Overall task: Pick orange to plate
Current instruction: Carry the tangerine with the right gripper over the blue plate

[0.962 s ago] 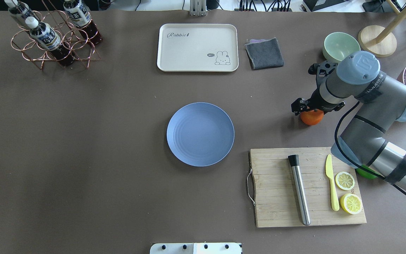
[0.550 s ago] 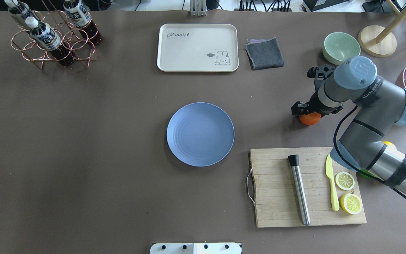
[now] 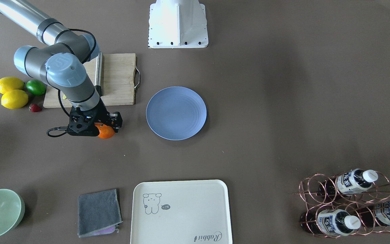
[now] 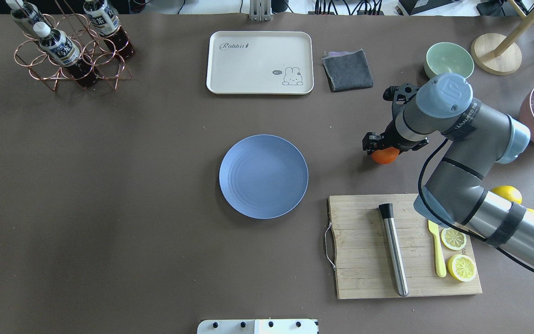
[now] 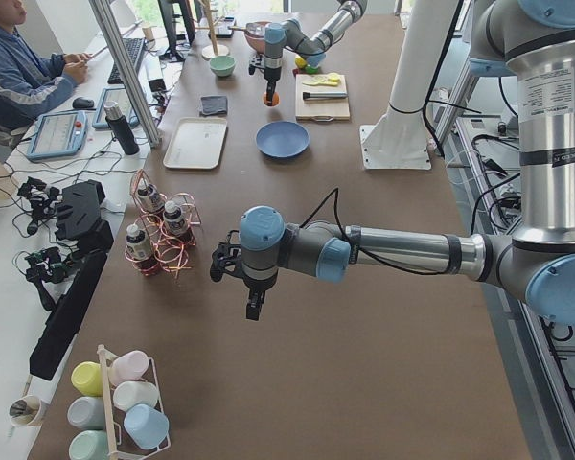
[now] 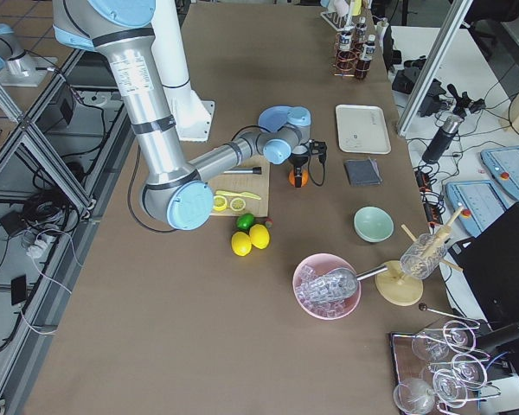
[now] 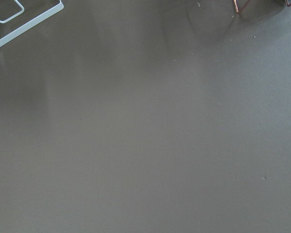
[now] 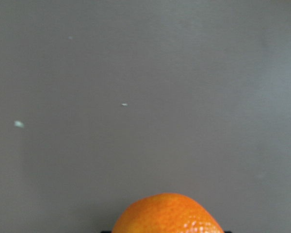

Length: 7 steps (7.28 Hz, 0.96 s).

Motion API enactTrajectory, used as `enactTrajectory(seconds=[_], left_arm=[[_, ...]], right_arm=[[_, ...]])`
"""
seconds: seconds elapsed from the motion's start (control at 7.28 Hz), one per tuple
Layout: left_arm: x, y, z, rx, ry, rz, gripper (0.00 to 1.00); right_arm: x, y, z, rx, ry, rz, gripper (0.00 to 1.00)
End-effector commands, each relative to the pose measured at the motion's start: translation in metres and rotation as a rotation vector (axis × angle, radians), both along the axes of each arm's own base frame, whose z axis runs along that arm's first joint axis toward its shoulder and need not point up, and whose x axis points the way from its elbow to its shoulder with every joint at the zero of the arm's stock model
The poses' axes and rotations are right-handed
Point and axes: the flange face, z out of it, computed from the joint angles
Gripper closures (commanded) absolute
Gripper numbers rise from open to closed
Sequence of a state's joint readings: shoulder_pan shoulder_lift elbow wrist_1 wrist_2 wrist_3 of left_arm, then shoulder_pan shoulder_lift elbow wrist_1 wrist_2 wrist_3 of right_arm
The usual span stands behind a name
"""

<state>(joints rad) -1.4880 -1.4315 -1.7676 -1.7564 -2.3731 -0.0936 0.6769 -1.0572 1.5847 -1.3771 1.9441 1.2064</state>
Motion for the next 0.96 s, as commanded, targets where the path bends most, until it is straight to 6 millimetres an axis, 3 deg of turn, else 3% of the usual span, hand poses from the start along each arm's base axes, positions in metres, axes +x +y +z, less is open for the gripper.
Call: enactTrajectory(seconds=[0.0, 0.14, 0.27, 0.41, 0.55, 0.82], left_arm=[[0.0, 0.002, 0.002, -0.004, 0.001, 0.0, 0.02], [0.0, 0.002, 0.002, -0.004, 0.0, 0.0, 0.02], [0.0, 0.004, 0.003, -0.007, 0.001, 0.0, 0.02], [0.0, 0.004, 0.003, -0.008, 0.001, -0.001, 0.02], [0.0, 0.004, 0.003, -0.008, 0.001, -0.001, 0.02], [0.0, 0.004, 0.003, -0.007, 0.001, 0.0, 0.02]], right_arm=[[-0.08, 0.03, -0.121, -0.116, 0.027, 0.11, 1.0], [-0.11, 0.05, -0.132, -0.132, 0.034, 0.154, 1.0], [-0.14, 0.056, -0.141, -0.137, 0.055, 0.164, 1.0], [-0.159, 0.064, -0.138, -0.142, 0.077, 0.17, 1.0], [-0.167, 0.074, -0.14, -0.129, 0.079, 0.166, 1.0], [-0.17, 0.076, -0.139, -0.127, 0.071, 0.163, 0.99]])
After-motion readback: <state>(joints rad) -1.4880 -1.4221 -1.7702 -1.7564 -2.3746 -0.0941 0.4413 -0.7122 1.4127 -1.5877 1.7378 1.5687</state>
